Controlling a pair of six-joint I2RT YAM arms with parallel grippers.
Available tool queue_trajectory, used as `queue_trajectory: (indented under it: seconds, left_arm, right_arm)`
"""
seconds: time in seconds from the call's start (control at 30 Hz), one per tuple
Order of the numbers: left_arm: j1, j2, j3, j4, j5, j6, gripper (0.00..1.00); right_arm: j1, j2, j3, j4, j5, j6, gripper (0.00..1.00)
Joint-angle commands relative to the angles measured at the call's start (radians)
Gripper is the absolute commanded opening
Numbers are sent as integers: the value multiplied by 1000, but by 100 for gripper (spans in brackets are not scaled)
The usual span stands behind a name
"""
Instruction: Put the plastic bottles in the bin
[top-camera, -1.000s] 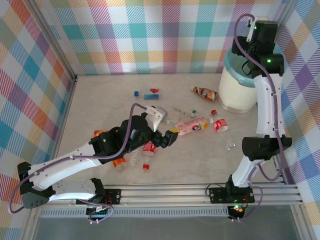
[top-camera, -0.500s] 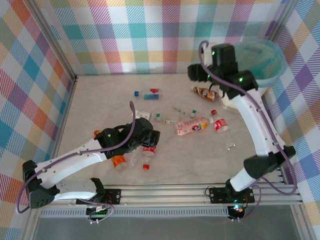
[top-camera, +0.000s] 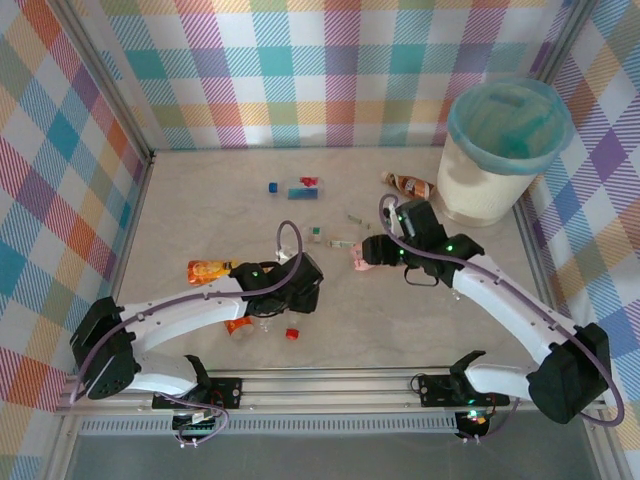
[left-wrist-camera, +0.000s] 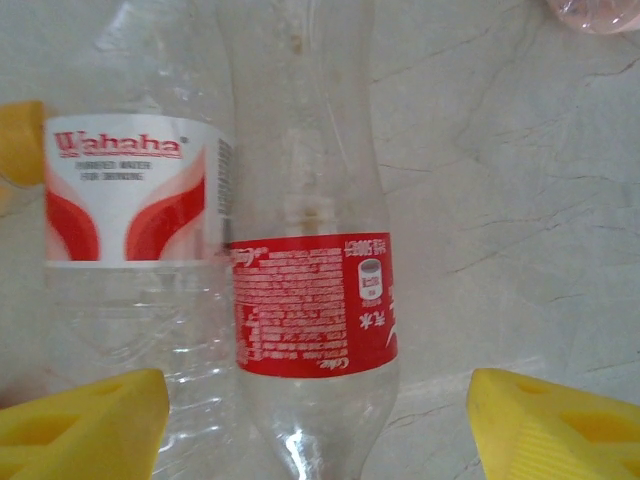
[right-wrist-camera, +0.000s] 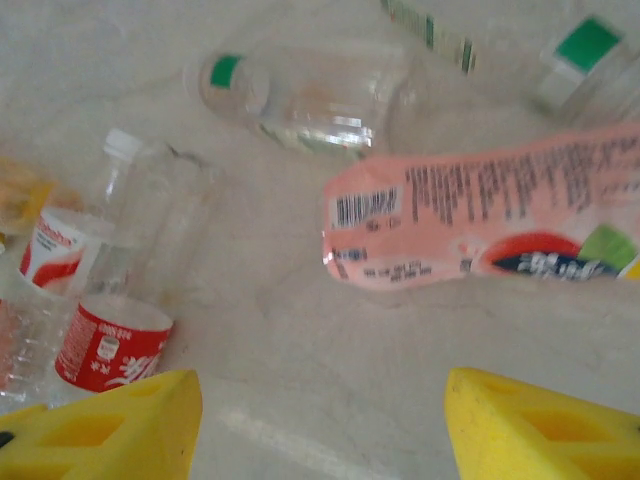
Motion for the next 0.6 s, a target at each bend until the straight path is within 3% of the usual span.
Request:
queue_trajectory:
  seconds: [0.0,0.57]
  left_arm:
    - [3,39,-6,41,29,-32,77]
    - [-1,172,4,73,79,-30,77]
  right_arm:
    - [7,-45,-24,77,-72,71,66]
    - [11,-55,-9,77,-100,95,67]
